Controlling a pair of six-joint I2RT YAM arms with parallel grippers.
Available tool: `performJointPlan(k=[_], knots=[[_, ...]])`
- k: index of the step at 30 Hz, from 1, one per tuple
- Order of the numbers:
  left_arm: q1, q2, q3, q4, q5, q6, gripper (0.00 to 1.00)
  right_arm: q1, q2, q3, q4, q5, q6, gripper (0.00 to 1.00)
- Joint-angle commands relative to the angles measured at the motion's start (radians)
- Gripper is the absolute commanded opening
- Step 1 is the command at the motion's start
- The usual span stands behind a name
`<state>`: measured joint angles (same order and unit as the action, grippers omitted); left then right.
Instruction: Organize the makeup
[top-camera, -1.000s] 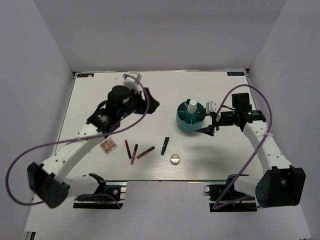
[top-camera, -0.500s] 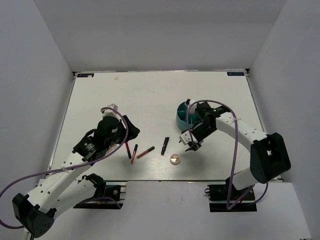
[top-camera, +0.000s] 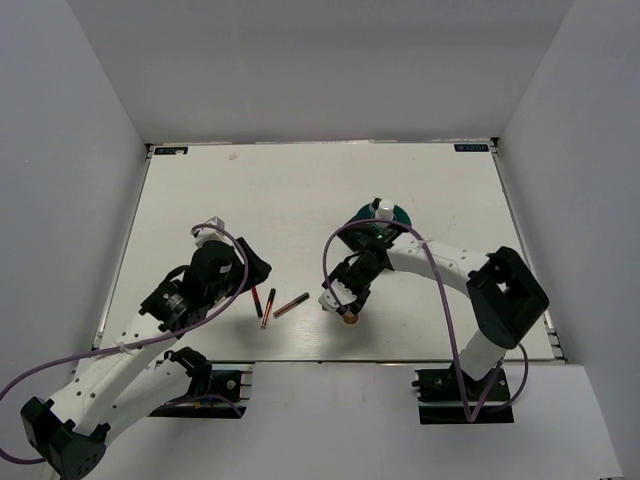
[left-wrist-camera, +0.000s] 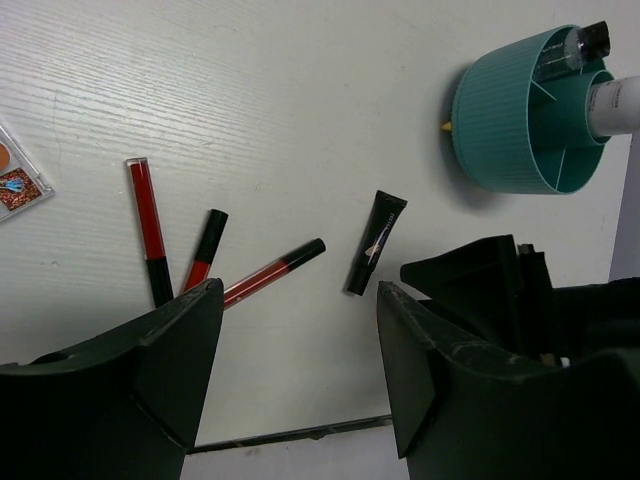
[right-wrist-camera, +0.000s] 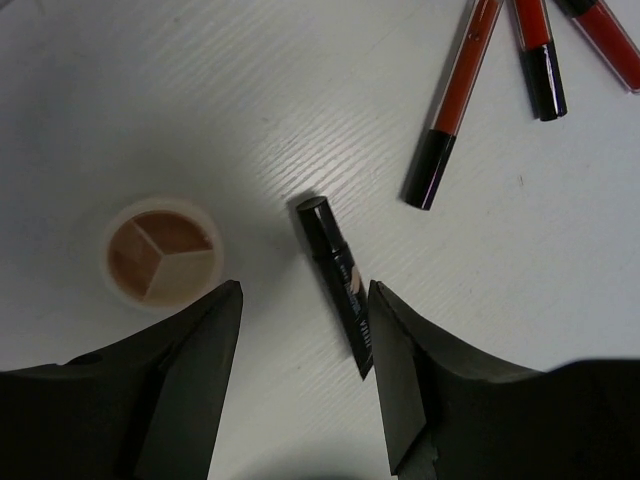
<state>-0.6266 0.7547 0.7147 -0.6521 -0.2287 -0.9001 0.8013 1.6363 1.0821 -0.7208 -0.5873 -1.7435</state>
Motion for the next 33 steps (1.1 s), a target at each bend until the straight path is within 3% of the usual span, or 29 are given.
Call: performJointPlan(k=[1, 7, 20, 26, 33], knots=[[0.001, -0.021, 0.009, -0.027, -0.032, -0.008, 0.73, 0.042, 0.049, 0.055, 0.081, 0.078, 0.055, 0.59], [0.001, -0.044, 0.003, -0.043, -0.044, -0.010, 0.73, 0.096, 0.117, 0.084, 0.126, 0.158, 0.104, 0.58], [0.001, -0.080, -0.009, -0.055, -0.067, -0.019, 0.74, 0.145, 0.195, 0.121, 0.011, 0.254, -0.001, 0.54], [0.001, -0.095, -0.009, -0.064, -0.070, -0.022, 0.74, 0.156, 0.227, 0.121, -0.016, 0.294, -0.034, 0.48], [0.001, -0.130, -0.014, -0.084, -0.077, -0.036, 0.74, 0.159, 0.241, 0.144, -0.031, 0.281, 0.021, 0.31]])
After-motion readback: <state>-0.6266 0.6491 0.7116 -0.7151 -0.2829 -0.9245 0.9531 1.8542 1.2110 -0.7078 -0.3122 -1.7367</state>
